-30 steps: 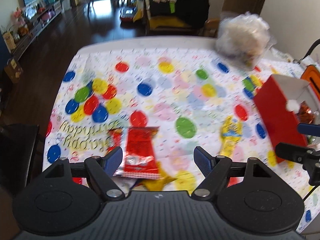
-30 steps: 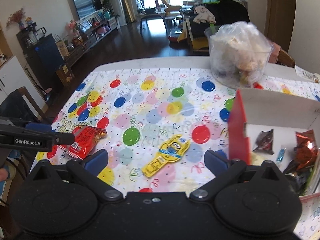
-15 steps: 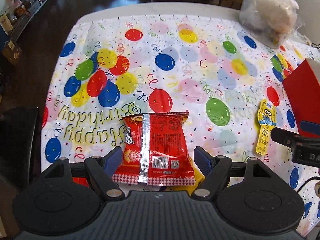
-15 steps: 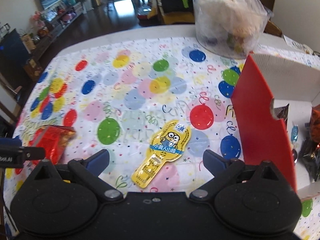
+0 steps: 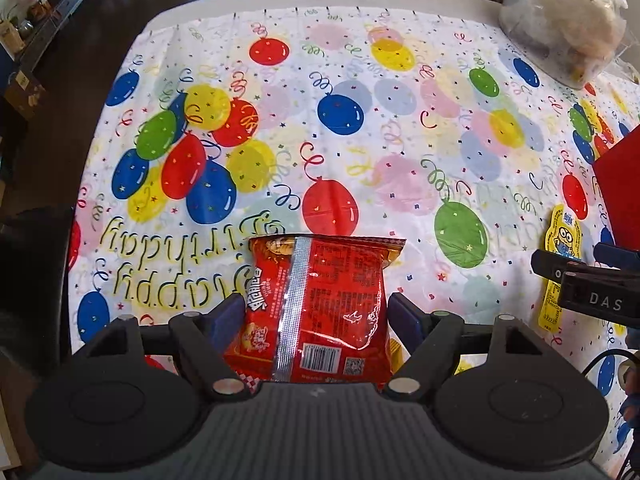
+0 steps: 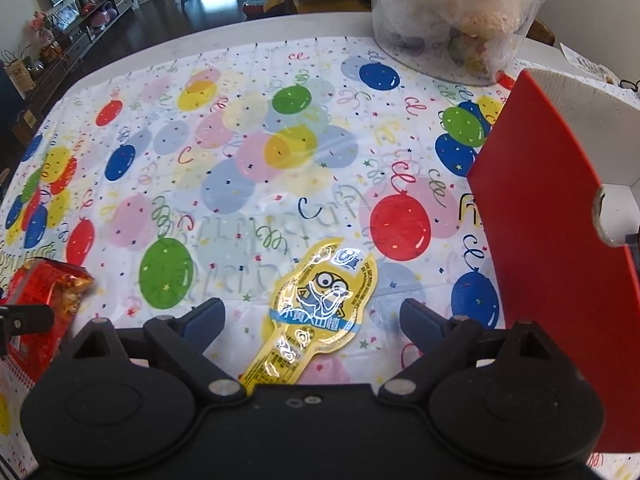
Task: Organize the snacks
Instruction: 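Grasp the red chip bag with left tool while right tool grasps yellow Minion packet, then carry the chip bag and Minion packet over the box and lower them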
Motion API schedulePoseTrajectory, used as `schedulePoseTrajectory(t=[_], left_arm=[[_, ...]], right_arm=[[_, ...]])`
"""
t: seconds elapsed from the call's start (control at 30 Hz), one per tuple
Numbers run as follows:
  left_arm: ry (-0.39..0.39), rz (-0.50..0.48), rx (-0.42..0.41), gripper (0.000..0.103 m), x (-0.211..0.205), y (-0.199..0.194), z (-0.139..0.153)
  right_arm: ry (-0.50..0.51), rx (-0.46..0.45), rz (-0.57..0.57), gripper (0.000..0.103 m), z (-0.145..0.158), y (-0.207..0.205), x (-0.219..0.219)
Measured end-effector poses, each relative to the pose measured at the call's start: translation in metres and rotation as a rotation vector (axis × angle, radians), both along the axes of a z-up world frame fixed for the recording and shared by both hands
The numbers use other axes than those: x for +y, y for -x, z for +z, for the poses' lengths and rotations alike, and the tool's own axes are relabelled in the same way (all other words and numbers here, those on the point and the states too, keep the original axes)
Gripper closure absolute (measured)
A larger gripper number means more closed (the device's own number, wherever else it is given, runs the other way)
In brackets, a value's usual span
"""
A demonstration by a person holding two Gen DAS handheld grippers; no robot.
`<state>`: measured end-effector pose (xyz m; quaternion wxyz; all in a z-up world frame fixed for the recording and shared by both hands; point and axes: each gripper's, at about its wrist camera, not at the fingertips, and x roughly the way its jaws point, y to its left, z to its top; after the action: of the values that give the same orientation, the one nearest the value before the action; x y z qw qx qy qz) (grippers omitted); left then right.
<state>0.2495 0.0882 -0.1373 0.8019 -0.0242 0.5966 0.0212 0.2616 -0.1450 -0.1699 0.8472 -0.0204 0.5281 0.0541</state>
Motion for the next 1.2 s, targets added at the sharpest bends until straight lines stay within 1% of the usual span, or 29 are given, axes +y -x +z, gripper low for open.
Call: schedulePoseTrajectory(t=[0.07, 0.27, 0.43, 0.53, 0.6, 0.7, 0.77, 0.9, 1.0, 1.2], left_arm=[[-0.006, -0.003, 0.006, 0.025, -0.001, -0.002, -0.003], [-0.008, -0.004, 0.013, 0.025, -0.002, -0.003, -0.010], [0.000, 0.007, 0.008, 0.025, 0.000, -0.004, -0.012], [0.003, 0.015, 0.001, 0.025, 0.000, -0.004, -0.012], [0.003, 0.020, -0.001, 0.025, 0.000, -0.004, -0.012], [0.009, 0.031, -0.008, 0.026, 0.001, -0.003, -0.010], [0.009, 0.036, -0.014, 0.029, 0.000, -0.003, -0.009], [0.009, 0.042, -0.029, 0.030, 0.000, 0.000, -0.006], [0.029, 0.053, -0.050, 0.030, 0.001, 0.002, -0.001], [0.022, 0.050, -0.078, 0.030, -0.004, 0.010, 0.012]], right_arm=[[0.007, 0.002, 0.009, 0.013, -0.002, -0.001, 0.003], [0.014, 0.008, 0.020, 0.023, -0.007, -0.003, 0.006], [0.035, -0.005, 0.019, 0.027, -0.009, -0.003, 0.006], [0.043, -0.019, 0.022, 0.036, -0.008, -0.002, 0.006], [0.041, -0.030, 0.024, 0.047, -0.006, -0.002, 0.005], [0.040, -0.034, 0.036, 0.051, -0.005, -0.001, 0.004], [0.039, -0.035, 0.045, 0.052, -0.005, 0.000, 0.003], [0.028, -0.037, 0.052, 0.052, -0.004, 0.003, 0.001], [0.018, -0.039, 0.056, 0.052, -0.001, 0.007, -0.003], [-0.021, -0.046, 0.083, 0.052, 0.014, 0.019, -0.011]])
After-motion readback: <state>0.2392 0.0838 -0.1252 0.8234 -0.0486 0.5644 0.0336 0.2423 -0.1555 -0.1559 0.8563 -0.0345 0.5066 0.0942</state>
